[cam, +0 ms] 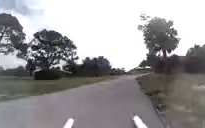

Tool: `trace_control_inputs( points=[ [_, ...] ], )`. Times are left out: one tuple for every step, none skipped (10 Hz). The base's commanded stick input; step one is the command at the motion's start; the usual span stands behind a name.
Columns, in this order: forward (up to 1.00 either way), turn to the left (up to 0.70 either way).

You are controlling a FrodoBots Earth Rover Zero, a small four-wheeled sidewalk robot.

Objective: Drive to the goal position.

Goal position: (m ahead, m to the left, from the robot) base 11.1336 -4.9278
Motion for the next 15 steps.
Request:
trace_control_inputs(
  points=[
    [0.69,0.03],
    [0.69,0.03],
    [0.69,0.03],
    [0.69,0.03],
    [0.69,0.03],
    [0.69,0.03],
    [0.69,0.03],
    [0.69,0.03],
    [0.69,0.03],
    [0.69,0.03],
    [0.69,0.03],
    [0.69,0.02],
    [0.70,-0.15],
    [0.70,-0.35],
    [0.70,-0.35]
  ],
)
